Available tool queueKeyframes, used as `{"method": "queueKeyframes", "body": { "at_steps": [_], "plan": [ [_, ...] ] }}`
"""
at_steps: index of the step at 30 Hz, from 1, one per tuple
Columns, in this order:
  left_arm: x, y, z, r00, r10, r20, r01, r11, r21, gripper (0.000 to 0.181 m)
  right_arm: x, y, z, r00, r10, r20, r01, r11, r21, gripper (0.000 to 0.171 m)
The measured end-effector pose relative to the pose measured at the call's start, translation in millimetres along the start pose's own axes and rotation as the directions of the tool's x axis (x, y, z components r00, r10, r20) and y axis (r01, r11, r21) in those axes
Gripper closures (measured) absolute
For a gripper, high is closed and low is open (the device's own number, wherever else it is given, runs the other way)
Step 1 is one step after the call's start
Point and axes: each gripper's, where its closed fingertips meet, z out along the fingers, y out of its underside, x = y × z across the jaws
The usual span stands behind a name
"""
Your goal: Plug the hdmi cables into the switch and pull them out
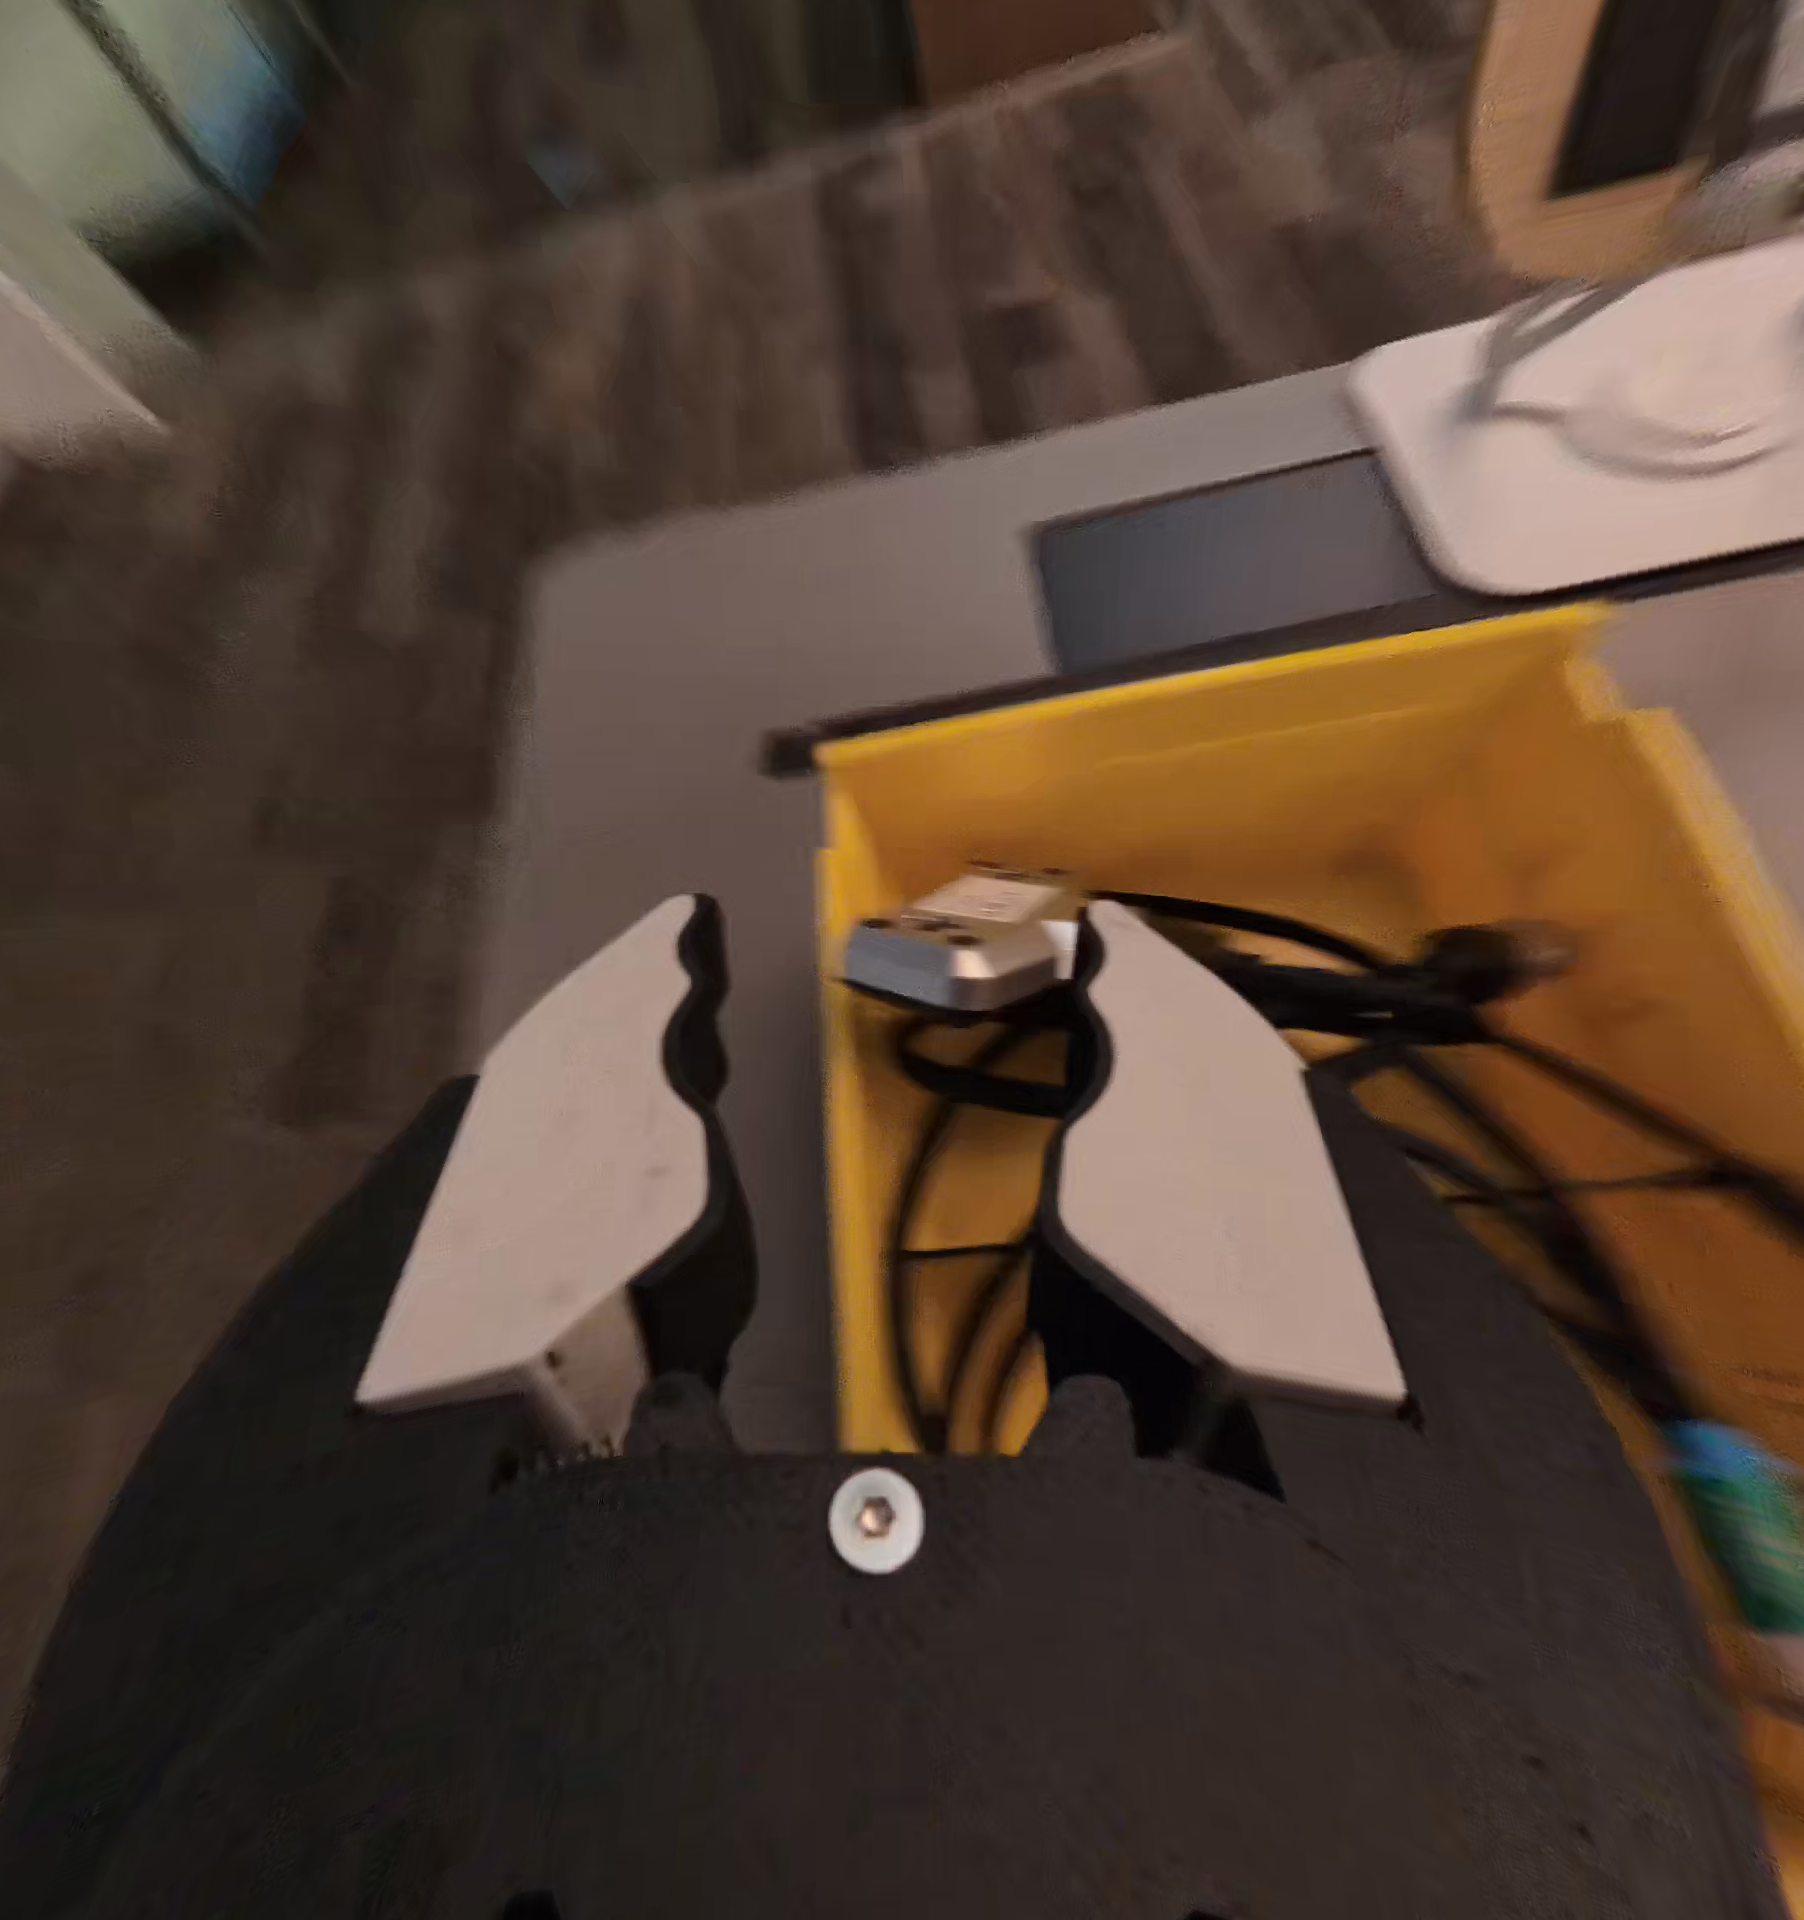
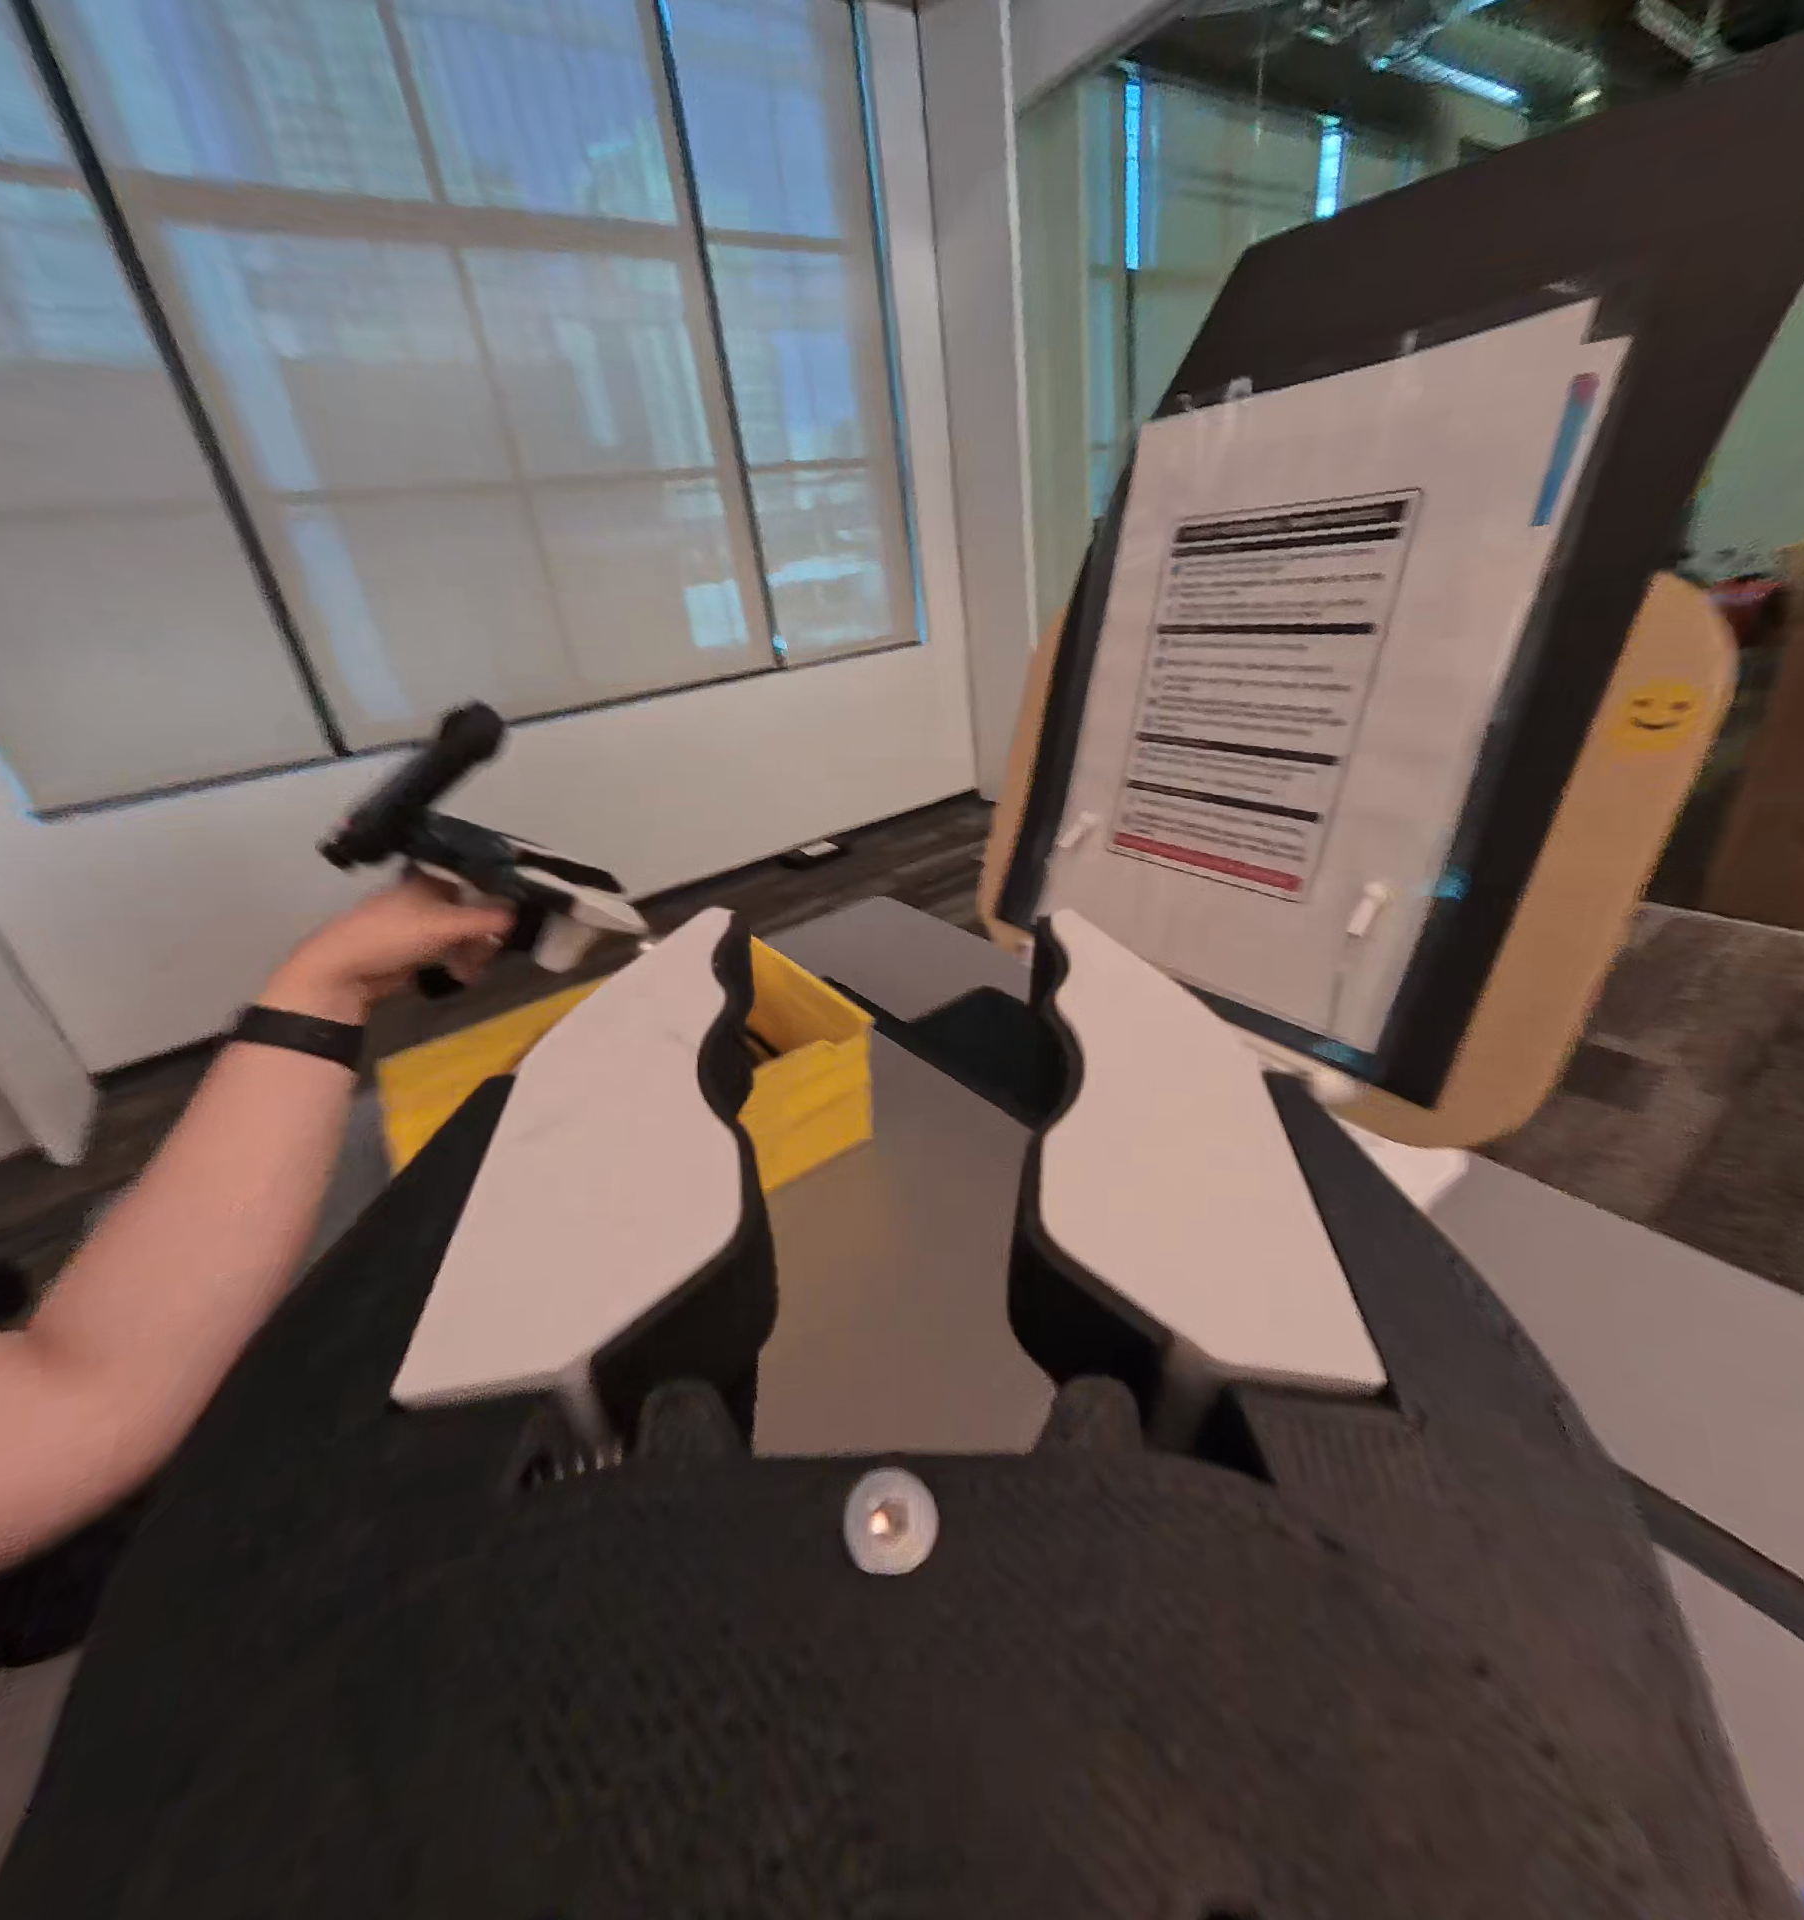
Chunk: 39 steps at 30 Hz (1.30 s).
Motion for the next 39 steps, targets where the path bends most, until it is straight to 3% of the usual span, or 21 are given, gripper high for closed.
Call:
{"method": "queueKeyframes", "body": {
  "at_steps": [2, 5, 12, 18, 22, 24, 27, 31, 37, 39],
  "plan": [
    [8.9, 1.9, 7.0, 0.97, -0.212, -0.115, 0.205, 0.976, -0.073, 0.109, 11.5, 10.3, -0.6, 0.993, -0.086, -0.076, 0.084, 0.996, -0.035, 0.12],
    [8.1, 10.5, 10.2, 0.908, -0.407, -0.102, 0.39, 0.908, -0.154, 0.127, 17.0, 27.2, 1.6, 0.979, -0.183, -0.093, 0.166, 0.972, -0.164, 0.119],
    [7.8, 27.3, 28.6, 0.898, -0.441, -0.002, 0.427, 0.871, -0.244, 0.14, 8.8, 36.1, 13.9, 0.982, -0.185, -0.043, 0.175, 0.97, -0.168, 0.119],
    [9.7, 36.4, 27.0, 0.864, -0.503, -0.009, 0.476, 0.823, -0.311, 0.151, 10.0, 44.4, 18.6, 0.971, -0.234, -0.057, 0.218, 0.953, -0.21, 0.119],
    [17.8, 38.4, 26.7, 0.84, -0.542, -0.029, 0.501, 0.795, -0.342, 0.146, 8.1, 46.0, 20.8, 0.971, -0.236, -0.048, 0.221, 0.952, -0.211, 0.119],
    [23.4, 34.6, 32.4, 0.804, -0.591, -0.07, 0.537, 0.771, -0.342, 0.137, 9.0, 48.1, 21.9, 0.968, -0.244, -0.054, 0.227, 0.949, -0.22, 0.119],
    [27.3, 30.7, 40.1, 0.735, -0.668, -0.116, 0.599, 0.72, -0.352, 0.138, 8.4, 51.8, 24.2, 0.964, -0.263, -0.05, 0.244, 0.94, -0.239, 0.119],
    [29.6, 49.5, 50.8, 0.74, -0.669, -0.069, 0.581, 0.687, -0.436, 0.139, 5.3, 52.7, 26.0, 0.963, -0.266, -0.036, 0.251, 0.938, -0.237, 0.119],
    [24.3, 39.6, 57.4, 0.746, -0.656, -0.112, 0.574, 0.72, -0.389, 0.144, 5.7, 57.9, 28.0, 0.963, -0.268, -0.032, 0.251, 0.933, -0.258, 0.119],
    [21.1, 35.3, 56.1, 0.749, -0.642, -0.164, 0.558, 0.745, -0.366, 0.159, 5.2, 59.3, 28.9, 0.962, -0.273, -0.03, 0.256, 0.93, -0.263, 0.119]
  ]
}}
